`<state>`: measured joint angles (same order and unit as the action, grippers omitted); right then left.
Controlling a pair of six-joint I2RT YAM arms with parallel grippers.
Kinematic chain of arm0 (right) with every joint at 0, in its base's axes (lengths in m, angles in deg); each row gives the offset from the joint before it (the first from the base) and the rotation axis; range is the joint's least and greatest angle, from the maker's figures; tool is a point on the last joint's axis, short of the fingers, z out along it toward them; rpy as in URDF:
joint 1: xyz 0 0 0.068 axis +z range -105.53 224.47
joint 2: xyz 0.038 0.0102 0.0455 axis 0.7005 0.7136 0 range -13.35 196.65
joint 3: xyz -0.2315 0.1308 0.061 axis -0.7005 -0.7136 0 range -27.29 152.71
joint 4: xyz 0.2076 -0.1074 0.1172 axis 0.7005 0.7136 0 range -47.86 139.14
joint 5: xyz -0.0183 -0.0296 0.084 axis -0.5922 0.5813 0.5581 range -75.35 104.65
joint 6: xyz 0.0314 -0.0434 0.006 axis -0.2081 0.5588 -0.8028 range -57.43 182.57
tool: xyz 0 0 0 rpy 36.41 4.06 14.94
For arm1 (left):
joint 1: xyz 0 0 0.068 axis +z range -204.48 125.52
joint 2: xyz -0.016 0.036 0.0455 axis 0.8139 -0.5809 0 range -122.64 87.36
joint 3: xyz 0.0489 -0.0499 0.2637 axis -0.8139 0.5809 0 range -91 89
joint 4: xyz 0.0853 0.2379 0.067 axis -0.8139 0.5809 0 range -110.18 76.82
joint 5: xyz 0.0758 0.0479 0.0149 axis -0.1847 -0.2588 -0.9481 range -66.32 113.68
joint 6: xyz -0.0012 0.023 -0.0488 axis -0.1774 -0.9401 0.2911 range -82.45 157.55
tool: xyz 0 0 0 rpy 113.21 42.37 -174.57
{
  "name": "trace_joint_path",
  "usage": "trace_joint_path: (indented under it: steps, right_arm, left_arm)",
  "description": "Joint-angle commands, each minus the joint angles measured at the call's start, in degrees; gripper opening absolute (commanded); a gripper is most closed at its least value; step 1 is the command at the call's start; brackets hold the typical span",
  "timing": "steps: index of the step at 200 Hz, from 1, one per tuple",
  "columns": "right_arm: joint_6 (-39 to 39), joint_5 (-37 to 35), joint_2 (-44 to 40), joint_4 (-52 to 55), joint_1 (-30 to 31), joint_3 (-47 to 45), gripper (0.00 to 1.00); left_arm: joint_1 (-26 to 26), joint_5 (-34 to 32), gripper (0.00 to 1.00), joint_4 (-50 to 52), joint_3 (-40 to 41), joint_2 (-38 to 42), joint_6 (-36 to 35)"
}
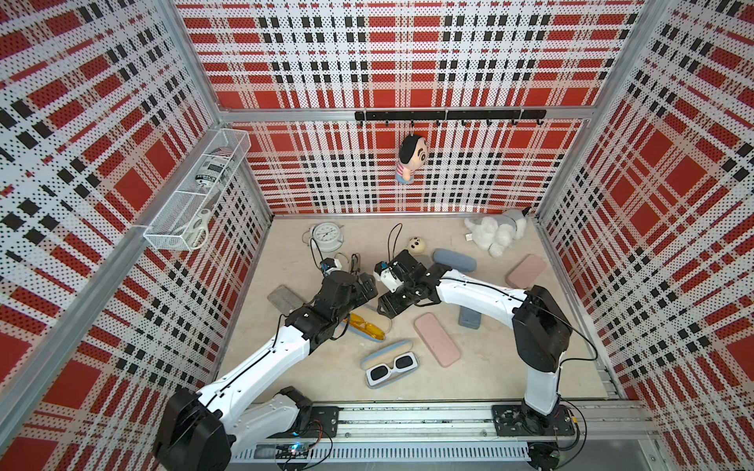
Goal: Close the glasses case
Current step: Pick up the glasses case at the center of the board.
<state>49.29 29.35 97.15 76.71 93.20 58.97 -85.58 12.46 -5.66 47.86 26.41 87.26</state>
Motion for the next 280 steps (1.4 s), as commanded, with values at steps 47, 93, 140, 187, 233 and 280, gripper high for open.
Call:
trace_joint_path:
  steps: [47, 93, 140, 187, 233, 280]
  right_arm:
    - [3.65, 4.02, 8.53, 1.78, 1.28, 6.41, 0.63]
    - [4.83, 4.71, 12.02, 2.16, 1.28, 9.00, 0.57]
    - [5.58, 6.00, 14.04, 3.02, 1.25, 10.16, 0.38]
    - [5.44, 5.72, 14.73, 2.96, 1.28, 9.91, 0.21]
    - [4.82, 5.21, 14.66, 2.80, 1.26, 9.58, 0.12]
    - [4.58, 3.69, 13.57, 2.88, 1.22, 9.46, 0.09]
  left_arm:
    - [2.41, 0.33, 0.98, 0.36, 2.42, 6.47, 1.51]
    - [3.39, 0.41, 0.98, 1.12, 3.77, 8.10, 2.16]
    - [3.34, 0.76, 0.98, 1.05, 4.89, 8.30, 3.15]
    - [3.38, 0.66, 0.98, 0.73, 5.72, 8.55, 3.64]
    - [3.33, 0.85, 0.98, 0.57, 6.16, 8.24, 3.64]
    - [3.40, 1.02, 0.98, 0.00, 6.94, 8.17, 3.68]
